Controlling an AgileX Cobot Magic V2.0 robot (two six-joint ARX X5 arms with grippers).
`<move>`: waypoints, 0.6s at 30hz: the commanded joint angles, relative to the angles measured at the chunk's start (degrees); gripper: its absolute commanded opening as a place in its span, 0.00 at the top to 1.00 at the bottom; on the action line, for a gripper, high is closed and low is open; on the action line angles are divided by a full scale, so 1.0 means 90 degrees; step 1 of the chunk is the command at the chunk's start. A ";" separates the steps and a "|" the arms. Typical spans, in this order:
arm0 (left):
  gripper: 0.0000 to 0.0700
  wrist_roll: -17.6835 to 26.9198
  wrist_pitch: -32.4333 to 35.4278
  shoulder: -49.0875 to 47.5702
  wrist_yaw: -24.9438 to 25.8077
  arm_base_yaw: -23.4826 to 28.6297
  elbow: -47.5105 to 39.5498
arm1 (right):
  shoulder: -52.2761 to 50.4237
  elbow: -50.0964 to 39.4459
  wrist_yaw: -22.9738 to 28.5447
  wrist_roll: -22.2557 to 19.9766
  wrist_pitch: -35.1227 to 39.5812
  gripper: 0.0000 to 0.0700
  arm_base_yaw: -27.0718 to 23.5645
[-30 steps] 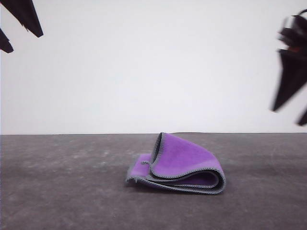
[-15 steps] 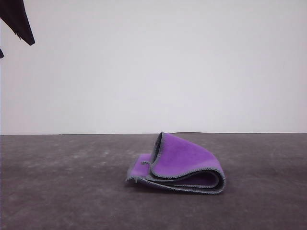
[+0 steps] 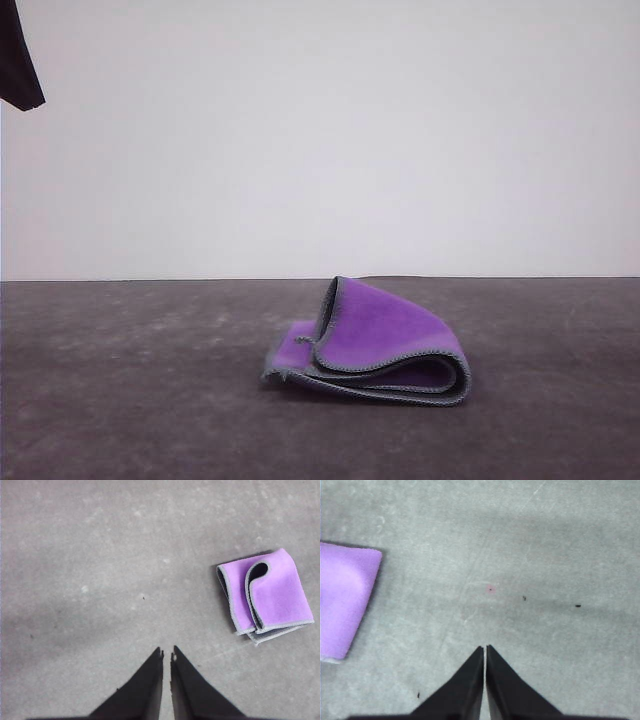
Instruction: Fold clothes
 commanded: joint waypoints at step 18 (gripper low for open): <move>0.98 0.0541 0.0182 -0.0017 -0.0021 0.0033 -0.0002 | 0.0044 0.0078 -0.0001 -0.0002 0.0075 1.00 0.0000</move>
